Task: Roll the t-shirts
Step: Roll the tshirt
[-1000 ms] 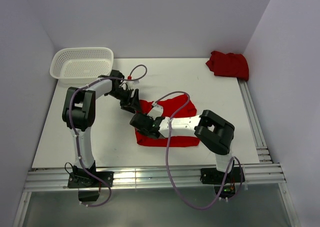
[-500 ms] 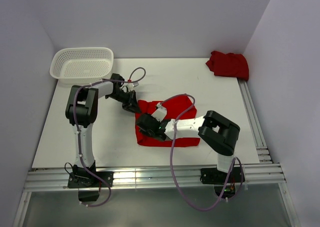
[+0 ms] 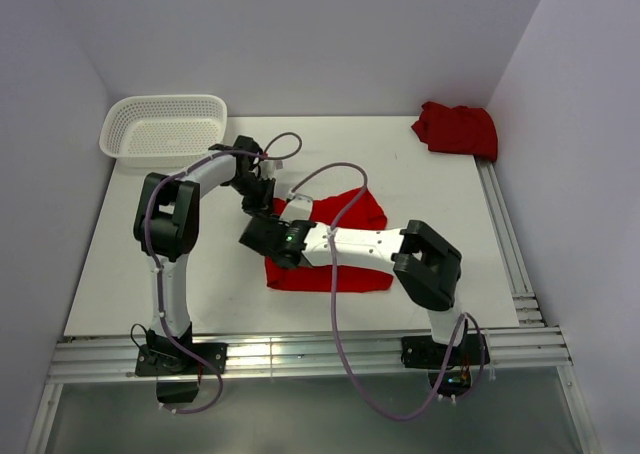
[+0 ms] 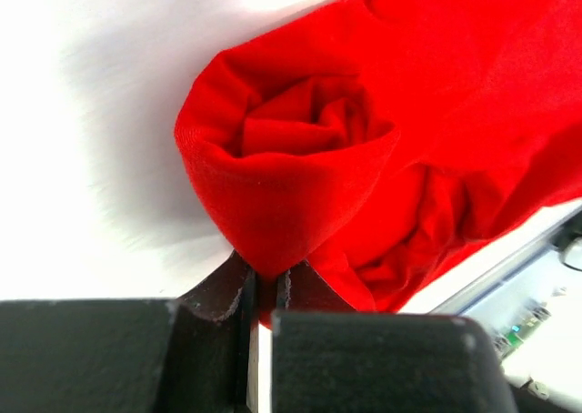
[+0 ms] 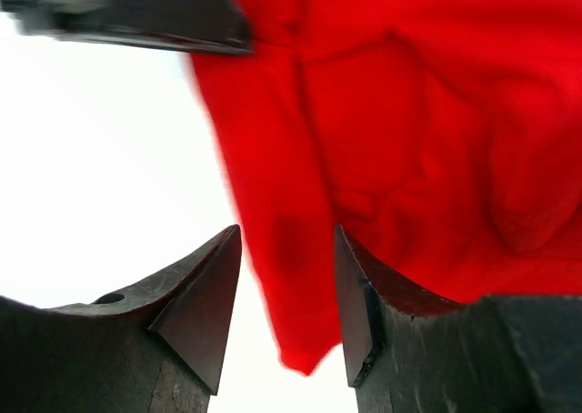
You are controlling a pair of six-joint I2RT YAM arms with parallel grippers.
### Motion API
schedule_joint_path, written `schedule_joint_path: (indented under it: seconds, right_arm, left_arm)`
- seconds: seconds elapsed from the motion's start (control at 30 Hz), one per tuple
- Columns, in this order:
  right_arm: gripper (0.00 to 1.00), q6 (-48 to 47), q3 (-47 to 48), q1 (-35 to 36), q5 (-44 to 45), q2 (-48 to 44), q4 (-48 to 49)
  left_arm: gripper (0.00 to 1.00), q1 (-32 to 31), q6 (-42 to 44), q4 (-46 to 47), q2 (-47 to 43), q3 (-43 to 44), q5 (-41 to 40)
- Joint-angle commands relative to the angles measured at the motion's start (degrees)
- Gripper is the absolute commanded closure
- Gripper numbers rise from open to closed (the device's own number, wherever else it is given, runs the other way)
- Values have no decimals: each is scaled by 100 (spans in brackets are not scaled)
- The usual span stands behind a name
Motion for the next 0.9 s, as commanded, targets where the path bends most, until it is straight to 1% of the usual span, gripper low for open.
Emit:
schedule_joint_path:
  seconds: [0.0,0.07,0.23,0.33,0.47,0.87]
  right_arm:
    - [48,-287,864,143,728,381,-1036]
    - [48,-367,1258,161,754,662,-1177]
    - [48,-551,1761,214,763,1163,-1178]
    - [49,-666,2033,249,746,1383,-1168]
    - [49,-666,2472,328,895,1568,-1396]
    - [49,-710,2825,433,992,1920,-1669]
  left_arm:
    - [100,-17,312,-408,67,276,-1102]
    - [100,-52,304,-514,111,373,-1181]
    - [100,-131,260,-690,235,602,-1269]
    - [100,-193,233,-699,261,611,-1313]
    - [100,-228,216,-699,305,620,-1383]
    - [100,-324,145,-708,402,681,-1436]
